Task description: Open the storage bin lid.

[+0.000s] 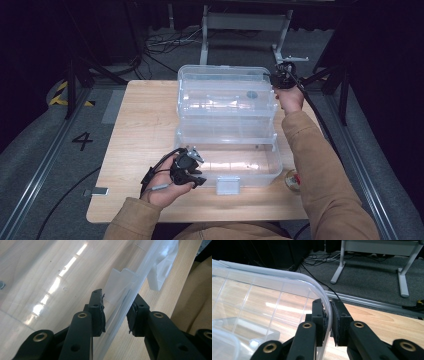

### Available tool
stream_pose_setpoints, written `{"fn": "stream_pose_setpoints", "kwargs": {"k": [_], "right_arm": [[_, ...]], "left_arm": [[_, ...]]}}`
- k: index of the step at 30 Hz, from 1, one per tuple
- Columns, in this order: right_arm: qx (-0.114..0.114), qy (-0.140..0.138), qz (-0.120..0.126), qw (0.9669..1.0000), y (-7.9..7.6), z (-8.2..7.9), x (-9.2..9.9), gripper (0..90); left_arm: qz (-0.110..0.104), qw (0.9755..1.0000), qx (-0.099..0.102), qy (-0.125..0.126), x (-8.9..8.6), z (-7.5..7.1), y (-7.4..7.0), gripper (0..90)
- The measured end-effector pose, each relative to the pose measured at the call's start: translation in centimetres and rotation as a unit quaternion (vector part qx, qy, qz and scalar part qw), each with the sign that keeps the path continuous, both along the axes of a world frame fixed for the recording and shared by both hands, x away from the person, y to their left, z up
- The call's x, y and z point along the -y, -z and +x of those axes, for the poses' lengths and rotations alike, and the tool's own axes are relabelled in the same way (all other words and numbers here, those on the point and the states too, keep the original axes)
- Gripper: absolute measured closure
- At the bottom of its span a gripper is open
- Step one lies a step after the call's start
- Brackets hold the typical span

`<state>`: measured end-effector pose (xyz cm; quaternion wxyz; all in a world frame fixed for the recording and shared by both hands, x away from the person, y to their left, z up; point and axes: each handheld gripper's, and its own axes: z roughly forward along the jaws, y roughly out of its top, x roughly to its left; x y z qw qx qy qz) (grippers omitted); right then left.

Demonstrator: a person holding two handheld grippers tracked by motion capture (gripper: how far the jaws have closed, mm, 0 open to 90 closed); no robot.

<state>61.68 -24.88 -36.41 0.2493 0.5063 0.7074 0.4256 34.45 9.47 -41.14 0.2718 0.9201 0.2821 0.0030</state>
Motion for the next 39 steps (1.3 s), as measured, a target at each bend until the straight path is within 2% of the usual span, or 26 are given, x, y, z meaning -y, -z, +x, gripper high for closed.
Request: {"fn": "stream_pose_setpoints", "kwargs": {"k": [12,15,18,22,32,34,39], "right_arm": [[-0.024,-0.006,0.001,0.9997,1.1,0.9,0.1,82.6],[-0.045,-0.009,0.008,0.9989,1.3,1.2,0.4,82.6],[-0.053,-0.01,0.012,0.9985,1.6,1.4,0.5,82.6],[-0.056,-0.009,0.011,0.9983,1.7,1.6,0.4,82.6],[-0.099,-0.004,0.023,0.9948,2.8,2.4,0.5,82.0],[-0.094,-0.007,0.037,0.9949,3.1,2.4,0.8,81.6],[-0.09,-0.011,0.035,0.9952,3.1,2.4,0.8,81.1]], "left_arm": [[-0.001,1.0,-0.001,-0.001,0.0,0.0,0.0,69.1],[0.0,1.0,-0.001,-0.001,0.0,0.0,0.0,69.0],[0.0,1.0,-0.001,-0.001,0.0,0.0,0.0,69.0],[0.0,1.0,-0.001,-0.001,0.0,0.0,0.0,69.0],[-0.001,1.0,-0.001,-0.002,0.0,0.0,0.0,69.0],[0.0,1.0,0.0,-0.001,0.0,0.0,0.0,69.0],[-0.001,1.0,-0.001,-0.001,0.0,0.0,0.0,69.0]]}}
